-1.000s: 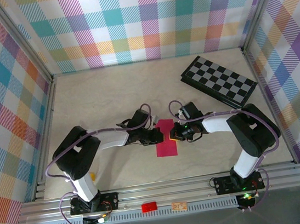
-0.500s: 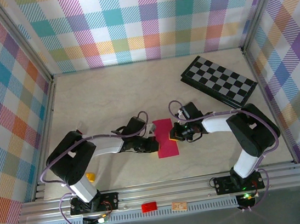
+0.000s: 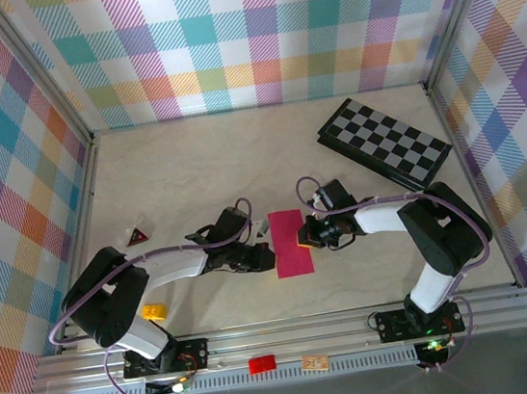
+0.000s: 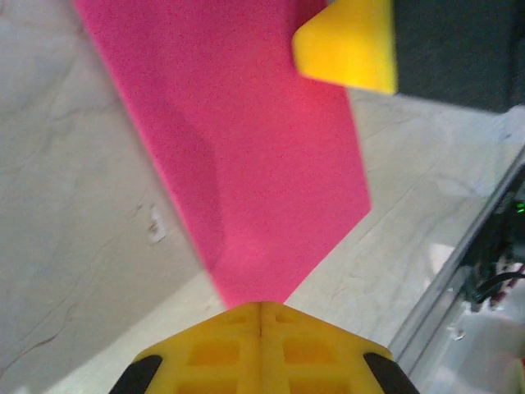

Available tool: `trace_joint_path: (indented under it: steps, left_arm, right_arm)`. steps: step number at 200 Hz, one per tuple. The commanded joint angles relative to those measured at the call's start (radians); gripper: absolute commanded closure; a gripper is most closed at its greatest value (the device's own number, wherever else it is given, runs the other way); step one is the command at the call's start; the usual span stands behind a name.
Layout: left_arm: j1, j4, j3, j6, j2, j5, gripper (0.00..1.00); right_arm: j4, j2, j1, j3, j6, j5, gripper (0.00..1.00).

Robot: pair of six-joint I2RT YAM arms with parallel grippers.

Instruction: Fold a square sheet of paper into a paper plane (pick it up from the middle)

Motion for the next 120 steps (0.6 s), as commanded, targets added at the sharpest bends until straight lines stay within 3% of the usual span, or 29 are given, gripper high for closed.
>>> trace_joint_path:
  steps: [1, 34, 72, 120]
  left_arm:
    - [-0.009, 0.100, 0.052, -0.073, 0.050, 0.064, 0.95]
    - [-0.038, 0.071, 0.080, -0.044, 0.128, 0.079, 0.95]
    - [-0.049, -0.049, 0.021, 0.052, 0.118, 0.065, 0.94]
    - [-0.096, -0.187, -0.029, 0.135, 0.030, -0.056, 0.94]
  right_arm:
    - [-0.112, 0.033, -0.007, -0.038, 0.006, 0.108, 1.00]
    - [-0.119, 0.028, -0.007, -0.039, 0.004, 0.111, 1.00]
    - [-0.125, 0.028, -0.007, -0.032, 0.000, 0.115, 1.00]
    - [-0.135, 0.032, -0.007, -0.021, -0.009, 0.112, 0.99]
